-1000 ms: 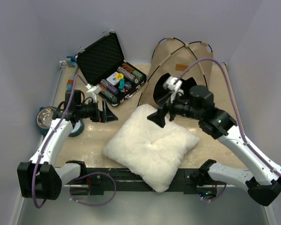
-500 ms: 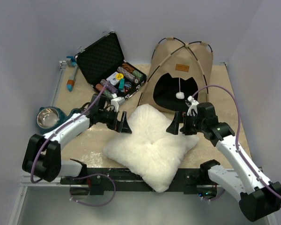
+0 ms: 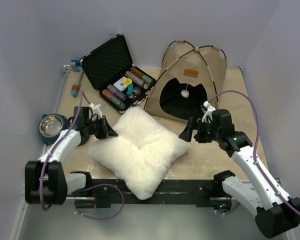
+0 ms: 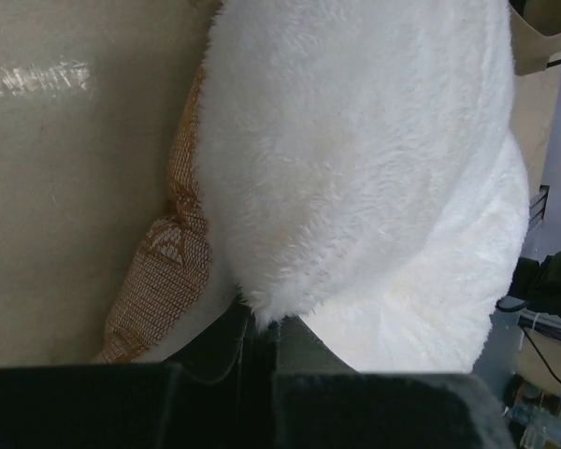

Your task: Set up the pet tent

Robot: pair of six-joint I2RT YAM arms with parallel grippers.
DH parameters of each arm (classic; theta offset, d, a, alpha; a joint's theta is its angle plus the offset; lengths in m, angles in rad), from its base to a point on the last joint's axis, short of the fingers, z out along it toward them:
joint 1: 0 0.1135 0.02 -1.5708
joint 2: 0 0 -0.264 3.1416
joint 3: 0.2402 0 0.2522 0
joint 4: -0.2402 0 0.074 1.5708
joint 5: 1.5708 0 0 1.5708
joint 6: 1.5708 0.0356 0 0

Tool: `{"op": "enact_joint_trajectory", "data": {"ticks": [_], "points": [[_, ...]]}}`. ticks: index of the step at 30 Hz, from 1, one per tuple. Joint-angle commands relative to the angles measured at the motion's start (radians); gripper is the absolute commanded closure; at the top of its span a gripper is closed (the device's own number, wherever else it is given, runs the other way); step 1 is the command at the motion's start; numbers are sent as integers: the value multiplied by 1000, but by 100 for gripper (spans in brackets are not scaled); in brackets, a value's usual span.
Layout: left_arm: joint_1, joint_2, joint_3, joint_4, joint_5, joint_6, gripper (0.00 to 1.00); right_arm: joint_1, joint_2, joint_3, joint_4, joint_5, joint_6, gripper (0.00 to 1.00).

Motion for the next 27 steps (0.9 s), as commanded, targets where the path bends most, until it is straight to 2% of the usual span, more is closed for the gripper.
{"op": "enact_joint_trajectory", "data": {"ticks": [1,5,10,16,18,21,22,23,24,25,26,27], "points": [[-5,-155,-94,-35,8,-121,100,-3,-13,-15,53,-55,43,2],[-7,-194,-126,-54,-9,-164,100,2,30,-67,66,-143,70,1],[-3,-236,-186,-111,6,-208,100,17,78,-148,95,-150,112,2],[-5,-234,-229,-19,78,-308,100,63,148,-179,144,-181,162,1],[-10,-227,-236,19,87,-334,100,81,147,-189,183,-245,184,1],[-42,-236,-241,85,78,-354,100,155,182,-214,269,-288,231,4],[-65,-242,-238,105,72,-363,100,175,191,-214,294,-288,242,8],[-100,-248,-226,129,66,-360,100,187,204,-217,331,-285,253,20],[-146,-254,-203,142,57,-344,100,192,216,-223,372,-302,264,41],[-190,-263,-180,172,55,-322,100,192,218,-223,427,-319,270,67],[-248,-274,-142,186,54,-282,100,193,214,-210,472,-334,255,85],[-308,-282,-100,189,46,-244,100,193,204,-182,489,-341,233,100]]}}
